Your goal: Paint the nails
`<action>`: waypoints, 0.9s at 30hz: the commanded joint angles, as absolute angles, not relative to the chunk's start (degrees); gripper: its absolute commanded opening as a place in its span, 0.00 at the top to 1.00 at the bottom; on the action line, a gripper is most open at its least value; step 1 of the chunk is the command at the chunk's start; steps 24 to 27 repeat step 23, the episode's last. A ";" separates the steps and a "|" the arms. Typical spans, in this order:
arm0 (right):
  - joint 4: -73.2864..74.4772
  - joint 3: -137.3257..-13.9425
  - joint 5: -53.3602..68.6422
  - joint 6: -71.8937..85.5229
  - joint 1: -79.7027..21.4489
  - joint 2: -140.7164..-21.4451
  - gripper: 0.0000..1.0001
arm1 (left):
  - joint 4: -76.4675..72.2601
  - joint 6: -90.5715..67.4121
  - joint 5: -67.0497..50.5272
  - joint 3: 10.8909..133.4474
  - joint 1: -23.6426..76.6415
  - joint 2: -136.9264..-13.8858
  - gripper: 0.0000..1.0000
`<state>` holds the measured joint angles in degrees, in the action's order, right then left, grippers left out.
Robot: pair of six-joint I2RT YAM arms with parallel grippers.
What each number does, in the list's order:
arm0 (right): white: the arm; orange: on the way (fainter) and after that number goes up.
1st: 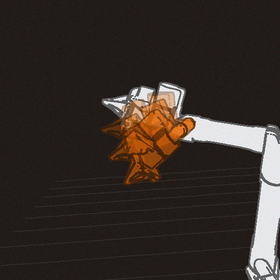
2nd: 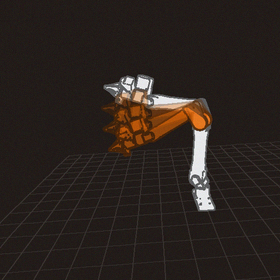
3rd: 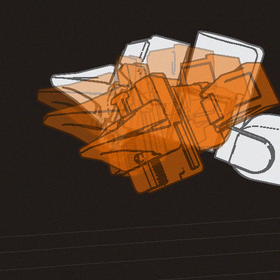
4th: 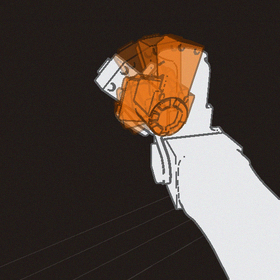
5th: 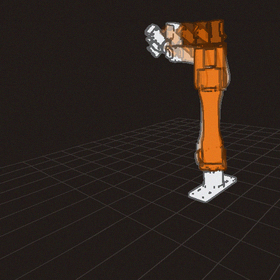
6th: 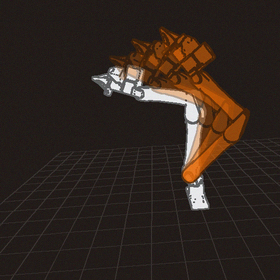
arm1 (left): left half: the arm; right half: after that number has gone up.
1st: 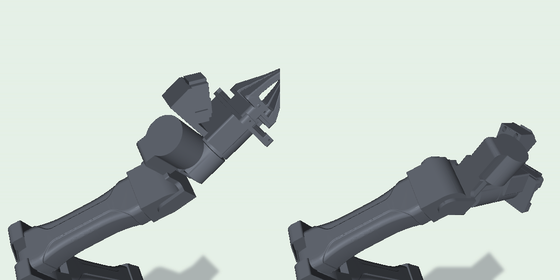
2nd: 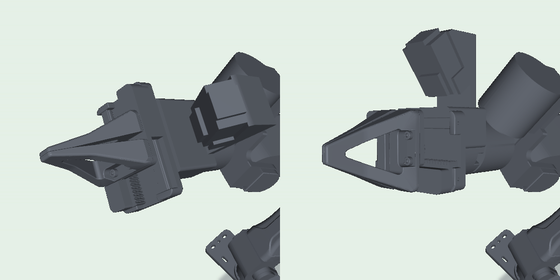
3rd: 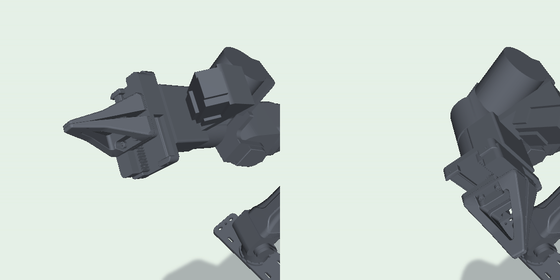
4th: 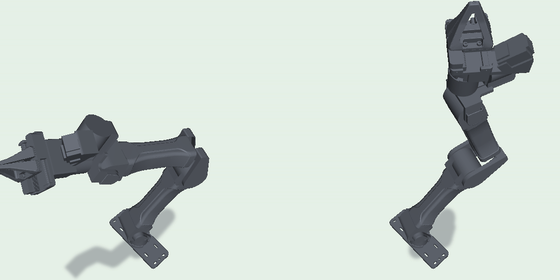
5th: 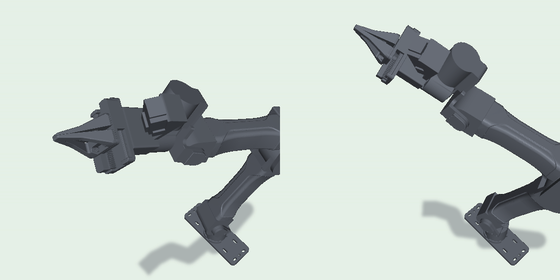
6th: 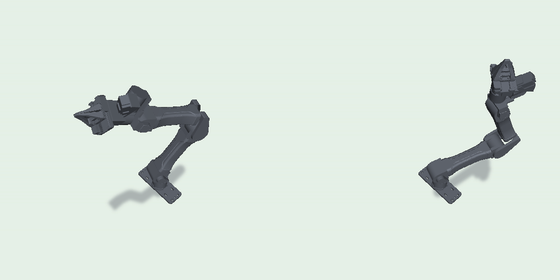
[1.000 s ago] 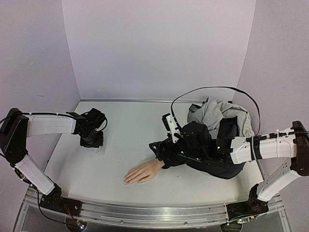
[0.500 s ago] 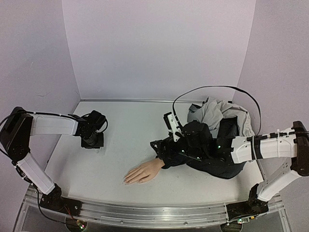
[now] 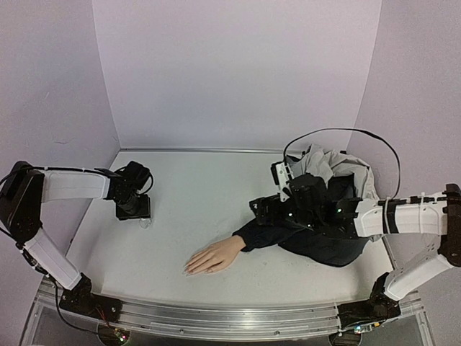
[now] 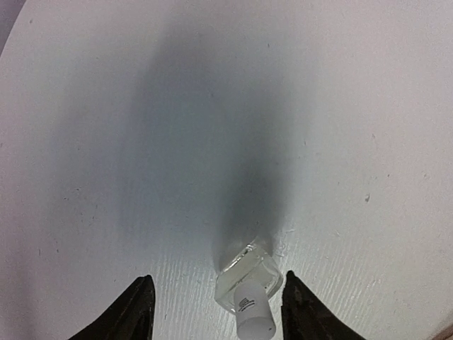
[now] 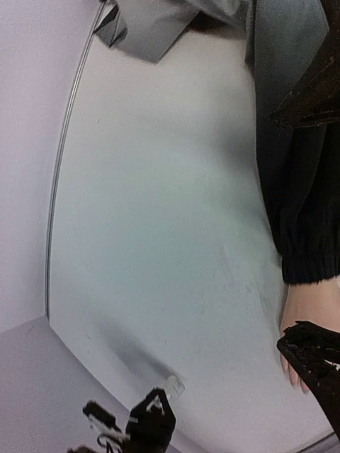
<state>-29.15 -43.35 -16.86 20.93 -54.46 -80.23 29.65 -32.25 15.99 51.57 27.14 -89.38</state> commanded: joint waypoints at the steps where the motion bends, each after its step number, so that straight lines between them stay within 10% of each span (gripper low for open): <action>1: -23.26 -40.29 -19.01 23.22 -43.13 -72.56 0.02 | 31.26 -29.83 14.69 54.09 24.24 -80.58 0.33; 9: -16.23 -35.12 -8.41 19.13 -14.38 -57.34 0.02 | 29.79 -24.55 14.08 56.36 15.77 -60.57 0.01; 27: -19.59 -33.19 -2.63 16.54 -9.93 -43.39 0.02 | 25.05 -20.30 15.29 53.29 14.04 -47.11 0.00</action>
